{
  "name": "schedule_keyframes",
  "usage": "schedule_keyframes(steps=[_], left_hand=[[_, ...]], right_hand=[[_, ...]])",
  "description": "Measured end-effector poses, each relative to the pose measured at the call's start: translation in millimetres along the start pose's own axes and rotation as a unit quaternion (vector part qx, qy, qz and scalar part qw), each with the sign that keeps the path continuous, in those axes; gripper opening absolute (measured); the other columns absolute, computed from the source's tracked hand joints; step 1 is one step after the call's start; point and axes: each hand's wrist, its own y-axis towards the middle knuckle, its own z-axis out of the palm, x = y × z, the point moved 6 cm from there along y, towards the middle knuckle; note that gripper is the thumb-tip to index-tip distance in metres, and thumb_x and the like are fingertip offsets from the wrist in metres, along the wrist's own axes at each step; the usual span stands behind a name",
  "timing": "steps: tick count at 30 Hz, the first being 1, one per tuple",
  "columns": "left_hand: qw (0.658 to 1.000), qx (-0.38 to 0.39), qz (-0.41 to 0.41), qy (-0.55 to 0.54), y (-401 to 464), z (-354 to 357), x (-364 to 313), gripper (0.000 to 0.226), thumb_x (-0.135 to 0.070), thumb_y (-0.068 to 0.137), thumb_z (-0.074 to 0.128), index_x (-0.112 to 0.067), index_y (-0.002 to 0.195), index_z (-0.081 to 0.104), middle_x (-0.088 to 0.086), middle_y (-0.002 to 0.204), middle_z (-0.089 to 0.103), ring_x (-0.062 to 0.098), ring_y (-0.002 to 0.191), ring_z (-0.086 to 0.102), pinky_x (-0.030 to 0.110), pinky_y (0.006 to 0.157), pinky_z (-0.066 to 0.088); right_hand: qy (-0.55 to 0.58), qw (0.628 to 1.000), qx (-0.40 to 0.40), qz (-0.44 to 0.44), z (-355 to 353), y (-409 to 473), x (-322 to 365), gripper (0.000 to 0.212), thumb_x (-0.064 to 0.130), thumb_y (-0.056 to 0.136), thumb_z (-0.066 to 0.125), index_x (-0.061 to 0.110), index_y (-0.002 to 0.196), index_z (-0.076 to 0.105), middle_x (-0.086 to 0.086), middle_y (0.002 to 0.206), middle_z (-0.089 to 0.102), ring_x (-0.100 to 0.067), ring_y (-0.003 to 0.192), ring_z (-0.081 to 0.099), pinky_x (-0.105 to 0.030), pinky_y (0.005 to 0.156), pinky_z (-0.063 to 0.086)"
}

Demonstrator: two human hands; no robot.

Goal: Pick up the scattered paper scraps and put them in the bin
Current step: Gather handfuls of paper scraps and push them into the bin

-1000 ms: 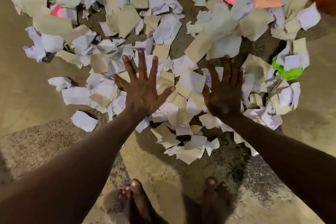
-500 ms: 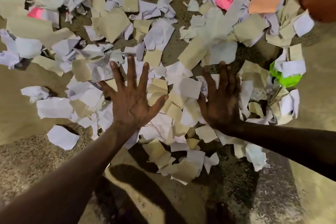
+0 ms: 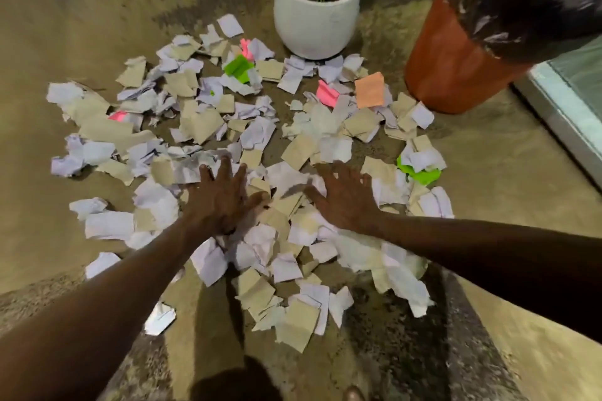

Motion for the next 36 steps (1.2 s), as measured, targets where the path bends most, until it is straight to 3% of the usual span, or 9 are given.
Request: schedule_keyframes(steps=[4, 8, 11, 13, 19, 23, 26, 31, 36], left_hand=[[0.995, -0.035, 0.082, 0.031, -7, -35, -17, 0.053, -0.041, 0.102, 0.039, -0.024, 0.151, 0.028, 0.019, 0.157, 0.021, 0.042, 0.143, 0.022, 0.057, 0.104, 0.038], [0.986, 0.003, -0.051, -0.162, -18, -28, -25, 0.105, -0.088, 0.07, 0.044, -0.039, 0.154, 0.005, 0.009, 0.163, -0.007, 0.047, 0.146, -0.003, 0.068, 0.112, 0.017], [0.985, 0.103, -0.022, -0.137, -31, -7, -53, 0.133, -0.095, 0.046, 0.052, -0.044, 0.151, -0.013, 0.012, 0.158, -0.029, 0.05, 0.141, -0.023, 0.074, 0.11, 0.005], [0.981, 0.153, 0.002, -0.118, -39, 6, -69, 0.142, -0.088, 0.043, 0.066, -0.046, 0.148, -0.019, 0.01, 0.155, -0.036, 0.051, 0.139, -0.026, 0.075, 0.109, 0.008], [0.994, 0.088, 0.05, -0.053, -40, 15, -82, 0.129, -0.054, 0.062, 0.085, -0.042, 0.152, -0.007, 0.017, 0.159, -0.021, 0.046, 0.147, 0.0, 0.055, 0.113, 0.027], [0.995, 0.044, 0.063, -0.059, -33, 9, -81, 0.104, -0.039, 0.073, 0.081, -0.042, 0.152, 0.013, 0.019, 0.154, 0.021, 0.039, 0.137, 0.034, 0.045, 0.107, 0.041], [0.991, -0.022, 0.09, -0.101, -32, 0, -82, 0.068, -0.021, 0.084, 0.07, -0.038, 0.142, 0.039, 0.011, 0.133, 0.051, 0.027, 0.113, 0.056, 0.036, 0.091, 0.053], [0.979, -0.073, 0.111, -0.152, -33, -23, -79, 0.039, -0.022, 0.094, 0.058, -0.027, 0.132, 0.058, 0.006, 0.115, 0.062, 0.022, 0.101, 0.061, 0.027, 0.083, 0.05], [0.967, -0.079, 0.082, -0.227, -31, -46, -71, 0.032, -0.001, 0.089, 0.06, -0.009, 0.118, 0.069, 0.012, 0.112, 0.068, 0.026, 0.103, 0.065, 0.027, 0.088, 0.052]], right_hand=[[0.022, 1.0, -0.003, 0.02, -53, 17, -16, 0.066, 0.066, 0.092, 0.043, 0.014, 0.131, 0.056, -0.018, 0.13, 0.054, -0.038, 0.124, 0.05, -0.048, 0.098, 0.043], [0.063, 0.996, 0.049, 0.034, -73, 8, -51, 0.07, 0.071, 0.088, 0.048, 0.015, 0.128, 0.061, -0.02, 0.129, 0.059, -0.039, 0.124, 0.053, -0.044, 0.092, 0.041], [0.107, 0.966, 0.231, 0.052, -43, -10, -71, 0.113, 0.082, 0.07, 0.063, 0.031, 0.157, 0.012, -0.005, 0.165, 0.013, -0.034, 0.151, 0.016, -0.05, 0.118, 0.025], [0.075, 0.953, 0.293, 0.037, -20, -19, -73, 0.137, 0.091, 0.055, 0.063, 0.037, 0.156, -0.011, -0.005, 0.166, -0.015, -0.036, 0.153, -0.006, -0.057, 0.12, 0.016], [0.016, 0.959, 0.273, -0.079, -2, -35, -34, 0.133, 0.064, 0.063, 0.083, 0.048, 0.152, -0.014, -0.018, 0.161, -0.025, -0.051, 0.147, -0.01, -0.06, 0.118, 0.018], [-0.062, 0.954, 0.27, -0.114, 4, -37, -21, 0.121, 0.055, 0.069, 0.083, 0.047, 0.155, -0.002, -0.02, 0.163, -0.014, -0.056, 0.145, 0.0, -0.059, 0.108, 0.033], [-0.049, 0.973, 0.182, -0.134, 0, -30, -16, 0.086, 0.04, 0.082, 0.077, 0.033, 0.152, 0.028, -0.02, 0.151, 0.02, -0.047, 0.134, 0.03, -0.05, 0.097, 0.046], [0.015, 0.981, 0.13, -0.144, -12, -22, -10, 0.048, 0.014, 0.087, 0.069, 0.017, 0.132, 0.054, -0.018, 0.121, 0.042, -0.037, 0.108, 0.052, -0.035, 0.076, 0.042], [0.038, 0.981, 0.124, -0.146, -40, -9, -8, 0.028, 0.017, 0.082, 0.078, -0.003, 0.1, 0.071, -0.023, 0.101, 0.07, -0.037, 0.097, 0.064, -0.028, 0.069, 0.032]])
